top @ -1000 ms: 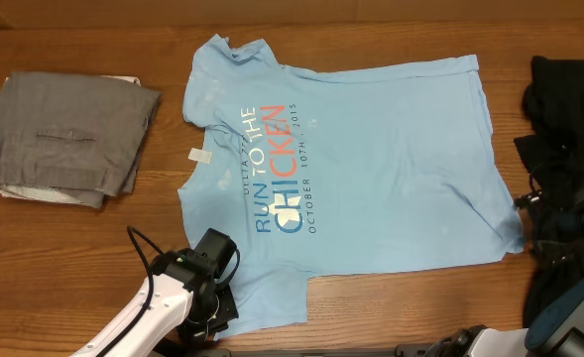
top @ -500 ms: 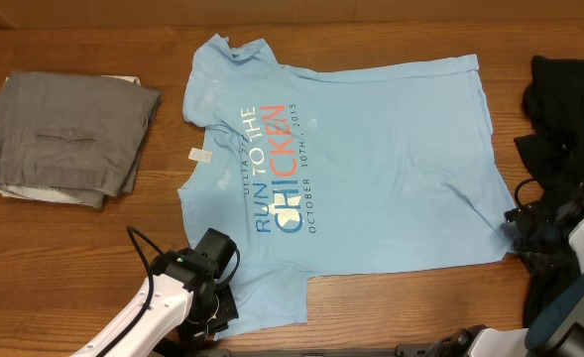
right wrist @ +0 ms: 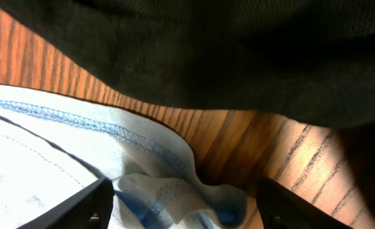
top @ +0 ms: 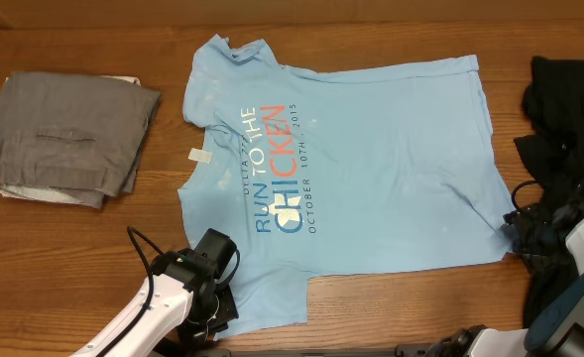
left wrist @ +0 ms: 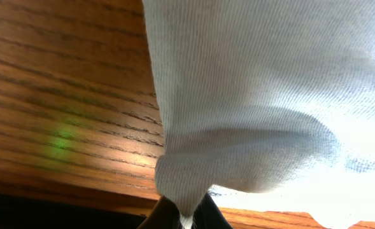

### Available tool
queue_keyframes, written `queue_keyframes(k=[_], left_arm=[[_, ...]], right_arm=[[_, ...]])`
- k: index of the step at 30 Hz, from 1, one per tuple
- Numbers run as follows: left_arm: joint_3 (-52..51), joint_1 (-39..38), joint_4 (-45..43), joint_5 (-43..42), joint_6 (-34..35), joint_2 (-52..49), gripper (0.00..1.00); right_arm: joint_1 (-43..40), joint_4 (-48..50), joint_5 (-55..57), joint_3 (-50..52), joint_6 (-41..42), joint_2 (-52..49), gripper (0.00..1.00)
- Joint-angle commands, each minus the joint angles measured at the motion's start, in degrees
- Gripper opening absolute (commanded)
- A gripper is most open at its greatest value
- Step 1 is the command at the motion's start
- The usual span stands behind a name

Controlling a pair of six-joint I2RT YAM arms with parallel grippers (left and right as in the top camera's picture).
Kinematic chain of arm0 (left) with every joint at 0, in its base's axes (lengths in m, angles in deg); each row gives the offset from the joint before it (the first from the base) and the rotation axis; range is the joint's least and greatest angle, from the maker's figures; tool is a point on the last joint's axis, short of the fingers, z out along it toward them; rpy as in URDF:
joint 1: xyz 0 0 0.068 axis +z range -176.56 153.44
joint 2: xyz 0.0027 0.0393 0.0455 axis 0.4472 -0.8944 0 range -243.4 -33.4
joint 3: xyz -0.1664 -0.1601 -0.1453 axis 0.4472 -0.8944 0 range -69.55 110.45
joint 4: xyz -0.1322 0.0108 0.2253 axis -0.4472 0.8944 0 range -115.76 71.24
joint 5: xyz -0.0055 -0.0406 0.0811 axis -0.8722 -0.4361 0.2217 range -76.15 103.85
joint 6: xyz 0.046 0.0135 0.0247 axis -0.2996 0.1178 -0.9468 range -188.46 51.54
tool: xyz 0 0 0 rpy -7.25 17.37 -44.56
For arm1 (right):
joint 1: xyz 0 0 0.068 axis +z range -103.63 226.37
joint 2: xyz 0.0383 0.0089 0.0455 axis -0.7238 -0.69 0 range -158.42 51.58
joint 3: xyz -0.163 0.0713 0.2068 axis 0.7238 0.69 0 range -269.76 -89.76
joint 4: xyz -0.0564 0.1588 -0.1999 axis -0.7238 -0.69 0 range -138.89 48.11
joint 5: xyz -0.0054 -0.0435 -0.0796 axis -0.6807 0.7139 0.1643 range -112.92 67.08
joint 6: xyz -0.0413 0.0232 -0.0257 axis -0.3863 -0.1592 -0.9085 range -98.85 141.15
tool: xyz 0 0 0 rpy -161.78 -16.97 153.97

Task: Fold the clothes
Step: 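Pinch the T-shirt's lower-right hem corner with the right gripper, then lift both hem corners and fold them upward toward the collar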

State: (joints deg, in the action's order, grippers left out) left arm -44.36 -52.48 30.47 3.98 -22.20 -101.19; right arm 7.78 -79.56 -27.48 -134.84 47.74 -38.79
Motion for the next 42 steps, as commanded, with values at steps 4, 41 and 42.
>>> queue_keyframes(k=[4, 41, 42], left_arm=[[-0.15, -0.52, 0.04, -0.5, -1.07, -0.09, 0.08], [-0.13, -0.52, 0.04, -0.55, -1.07, -0.09, 0.04], [-0.13, -0.52, 0.04, -0.57, -1.07, -0.09, 0.04]], right_arm=[[-0.04, -4.68, -0.39, -1.14, -3.5, -0.2, 0.73], [0.0, -2.73, -3.04, -1.6, -14.67, -6.36, 0.12], [-0.04, -3.5, -3.06, -2.14, -14.62, -6.27, 0.07]])
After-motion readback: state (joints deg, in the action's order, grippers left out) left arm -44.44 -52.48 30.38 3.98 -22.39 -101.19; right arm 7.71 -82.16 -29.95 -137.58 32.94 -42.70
